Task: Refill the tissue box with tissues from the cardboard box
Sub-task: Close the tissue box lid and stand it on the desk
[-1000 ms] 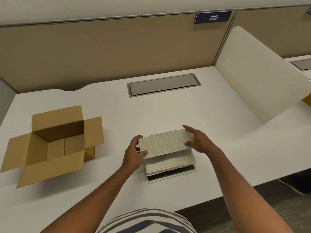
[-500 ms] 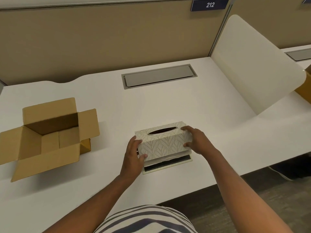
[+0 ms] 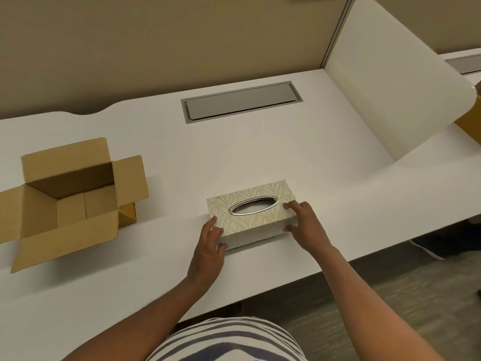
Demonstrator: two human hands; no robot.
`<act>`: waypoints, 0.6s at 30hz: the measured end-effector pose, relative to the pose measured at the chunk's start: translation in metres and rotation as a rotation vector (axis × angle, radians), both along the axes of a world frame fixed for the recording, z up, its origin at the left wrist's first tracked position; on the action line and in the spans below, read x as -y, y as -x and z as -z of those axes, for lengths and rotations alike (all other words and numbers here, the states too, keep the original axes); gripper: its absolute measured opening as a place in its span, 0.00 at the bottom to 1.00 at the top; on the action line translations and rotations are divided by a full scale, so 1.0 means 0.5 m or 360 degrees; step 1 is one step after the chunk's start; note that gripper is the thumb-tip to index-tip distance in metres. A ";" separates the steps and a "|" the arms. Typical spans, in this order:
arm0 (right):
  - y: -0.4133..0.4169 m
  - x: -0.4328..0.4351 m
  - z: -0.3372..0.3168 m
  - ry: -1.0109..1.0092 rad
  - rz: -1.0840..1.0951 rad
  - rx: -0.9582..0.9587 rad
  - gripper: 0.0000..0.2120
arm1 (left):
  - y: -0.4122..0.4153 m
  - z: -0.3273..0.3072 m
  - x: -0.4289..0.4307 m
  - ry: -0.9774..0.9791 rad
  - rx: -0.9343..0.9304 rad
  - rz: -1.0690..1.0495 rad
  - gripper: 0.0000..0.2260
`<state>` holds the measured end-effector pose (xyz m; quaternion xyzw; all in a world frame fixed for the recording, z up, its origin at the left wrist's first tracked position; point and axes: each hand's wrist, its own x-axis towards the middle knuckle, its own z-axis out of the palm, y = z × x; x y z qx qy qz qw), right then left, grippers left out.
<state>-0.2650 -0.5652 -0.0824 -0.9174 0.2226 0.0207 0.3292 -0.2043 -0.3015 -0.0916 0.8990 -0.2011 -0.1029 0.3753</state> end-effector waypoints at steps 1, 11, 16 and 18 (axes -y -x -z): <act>0.004 -0.002 0.006 0.0009 0.0001 -0.0003 0.28 | 0.004 0.005 -0.002 -0.0022 0.0012 0.0018 0.13; 0.037 -0.015 0.056 -0.0034 0.0046 -0.0015 0.22 | 0.029 0.028 -0.016 -0.0209 0.0222 0.0255 0.10; 0.040 -0.015 0.061 -0.0068 0.0082 -0.0002 0.23 | 0.031 0.025 -0.023 -0.0245 0.0291 0.0322 0.13; 0.041 -0.017 0.060 -0.0043 0.0071 -0.0001 0.23 | 0.031 0.019 -0.025 -0.0261 0.0313 0.0343 0.13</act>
